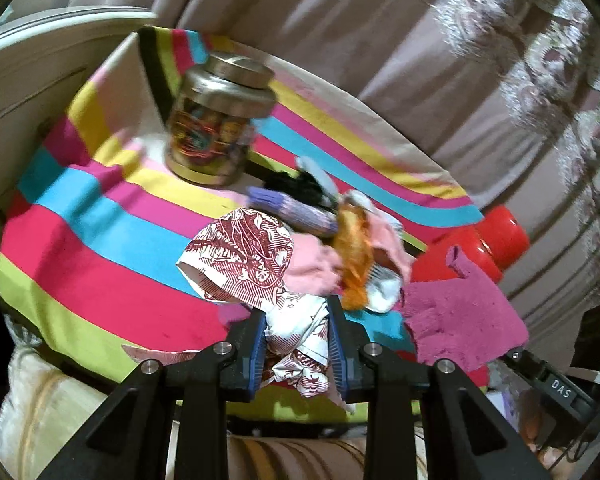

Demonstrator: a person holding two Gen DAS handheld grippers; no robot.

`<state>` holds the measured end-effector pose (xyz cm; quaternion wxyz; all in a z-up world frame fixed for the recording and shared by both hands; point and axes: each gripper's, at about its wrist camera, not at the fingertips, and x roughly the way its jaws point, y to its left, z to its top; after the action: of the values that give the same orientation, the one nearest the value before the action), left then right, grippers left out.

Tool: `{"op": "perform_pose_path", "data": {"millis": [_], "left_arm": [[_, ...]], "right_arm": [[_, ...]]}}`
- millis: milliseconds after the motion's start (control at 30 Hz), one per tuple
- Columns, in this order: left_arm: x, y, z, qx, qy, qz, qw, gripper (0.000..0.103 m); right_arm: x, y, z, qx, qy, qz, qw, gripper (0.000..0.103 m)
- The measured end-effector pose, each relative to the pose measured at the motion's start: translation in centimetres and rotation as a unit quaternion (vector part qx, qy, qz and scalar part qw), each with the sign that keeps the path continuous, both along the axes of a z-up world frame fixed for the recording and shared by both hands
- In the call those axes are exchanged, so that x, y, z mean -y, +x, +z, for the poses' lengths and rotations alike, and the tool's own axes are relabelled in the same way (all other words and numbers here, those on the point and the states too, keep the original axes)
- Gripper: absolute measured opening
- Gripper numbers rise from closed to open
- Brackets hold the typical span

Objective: Organize soft objects
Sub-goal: 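Carry the printed cloth and magenta glove into the box and open both tools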

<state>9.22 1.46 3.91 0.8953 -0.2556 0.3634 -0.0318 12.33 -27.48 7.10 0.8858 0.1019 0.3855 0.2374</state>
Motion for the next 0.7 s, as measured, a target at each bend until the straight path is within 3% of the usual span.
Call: {"op": "perform_pose_path", "data": {"millis": [700], "left_arm": [[12.3,-1.9,3.3,0.014,0.021,-0.119,0.9926,0.029]], "right_arm": [[12.1,-7.4,1.8,0.019,-0.001,-0.112,0.994,0.020]]}}
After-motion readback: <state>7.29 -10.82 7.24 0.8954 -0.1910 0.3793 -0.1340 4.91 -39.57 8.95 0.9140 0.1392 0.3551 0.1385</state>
